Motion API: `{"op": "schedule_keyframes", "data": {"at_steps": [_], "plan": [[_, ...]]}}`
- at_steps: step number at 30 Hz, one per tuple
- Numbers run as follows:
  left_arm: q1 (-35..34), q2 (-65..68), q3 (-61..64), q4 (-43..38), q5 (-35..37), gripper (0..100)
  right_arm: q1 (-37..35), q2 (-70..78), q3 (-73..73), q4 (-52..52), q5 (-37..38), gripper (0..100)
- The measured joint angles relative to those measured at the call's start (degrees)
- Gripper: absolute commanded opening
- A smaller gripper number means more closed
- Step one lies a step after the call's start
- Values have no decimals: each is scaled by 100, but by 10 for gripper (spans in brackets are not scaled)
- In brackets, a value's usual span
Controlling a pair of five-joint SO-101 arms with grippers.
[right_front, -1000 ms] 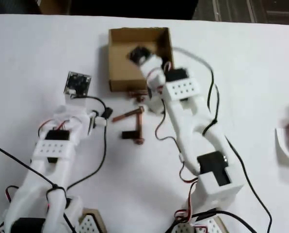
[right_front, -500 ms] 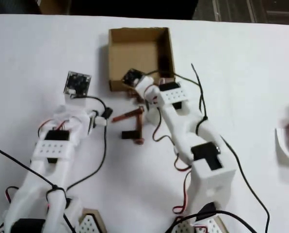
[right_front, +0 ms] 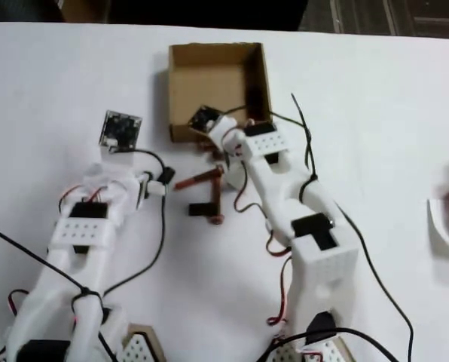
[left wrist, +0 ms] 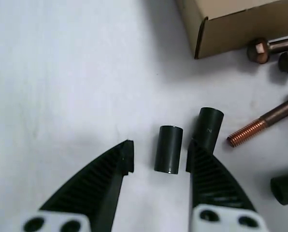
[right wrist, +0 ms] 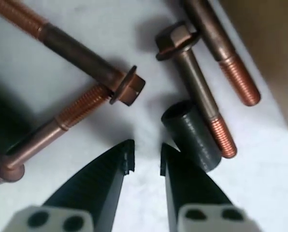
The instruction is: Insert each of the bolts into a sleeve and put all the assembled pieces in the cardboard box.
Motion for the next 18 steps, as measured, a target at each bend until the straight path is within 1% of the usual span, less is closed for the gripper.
{"op": "schedule_keyframes", "data": {"at_steps": [1, 2, 10, 14, 18], "plan": [[0, 0, 0, 0, 0, 196, 9, 79, -149, 123, 0, 22], [0, 0, 0, 0, 0, 196, 35, 158, -299, 237, 0, 17], [0, 0, 0, 0, 0, 196, 53, 369, -835, 879, -18, 20], [0, 0, 0, 0, 0, 196, 44, 26, -818, 1143, -44, 20], [0, 0, 0, 0, 0, 196, 123, -527, -554, 1143, -651, 20]]}}
